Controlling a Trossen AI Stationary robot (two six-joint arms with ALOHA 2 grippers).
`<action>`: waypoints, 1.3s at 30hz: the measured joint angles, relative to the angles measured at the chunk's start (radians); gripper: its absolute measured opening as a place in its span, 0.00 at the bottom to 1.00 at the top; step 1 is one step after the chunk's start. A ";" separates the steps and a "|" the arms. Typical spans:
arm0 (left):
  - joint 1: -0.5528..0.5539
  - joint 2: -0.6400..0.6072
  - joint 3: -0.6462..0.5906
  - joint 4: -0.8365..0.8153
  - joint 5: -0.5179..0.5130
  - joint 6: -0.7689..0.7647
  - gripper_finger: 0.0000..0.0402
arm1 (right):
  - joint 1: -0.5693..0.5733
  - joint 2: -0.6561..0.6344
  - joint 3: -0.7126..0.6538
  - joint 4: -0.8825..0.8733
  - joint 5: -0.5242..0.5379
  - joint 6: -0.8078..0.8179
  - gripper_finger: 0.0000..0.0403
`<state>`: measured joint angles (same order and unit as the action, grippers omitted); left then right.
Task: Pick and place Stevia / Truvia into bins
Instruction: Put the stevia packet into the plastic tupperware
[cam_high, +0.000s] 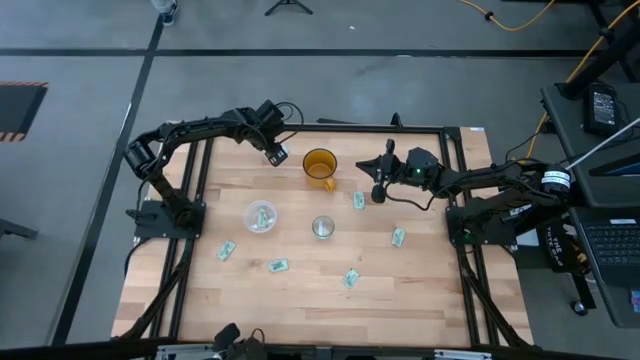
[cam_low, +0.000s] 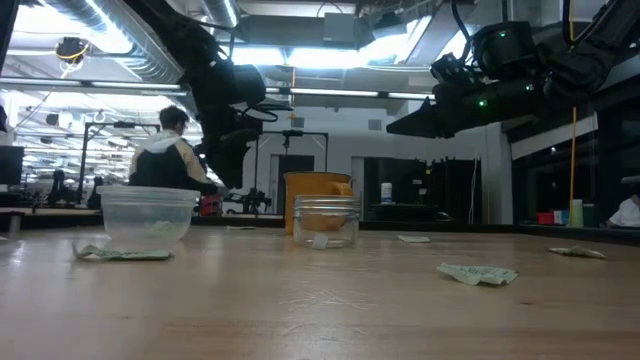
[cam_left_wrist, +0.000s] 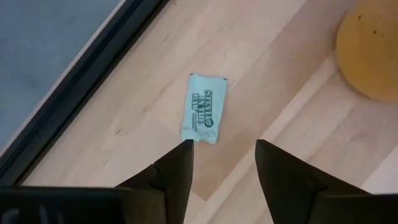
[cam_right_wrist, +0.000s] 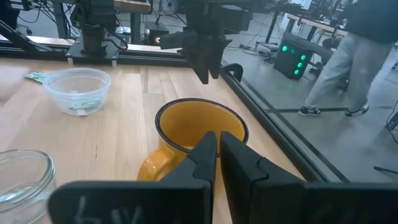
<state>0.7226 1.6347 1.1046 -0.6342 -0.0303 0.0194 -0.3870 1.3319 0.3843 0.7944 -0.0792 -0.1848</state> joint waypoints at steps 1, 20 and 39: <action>-0.001 0.005 0.000 0.000 -0.001 0.001 0.41 | 0.000 0.000 0.000 0.000 0.000 0.000 0.06; 0.043 0.198 0.000 0.093 -0.017 0.131 0.41 | 0.000 0.000 0.000 0.000 -0.001 0.001 0.06; 0.060 0.243 0.003 0.095 0.053 0.200 0.29 | 0.000 0.000 0.000 0.000 -0.001 0.000 0.06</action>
<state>0.7827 1.8774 1.1072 -0.5394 0.0231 0.2197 -0.3870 1.3319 0.3843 0.7944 -0.0799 -0.1844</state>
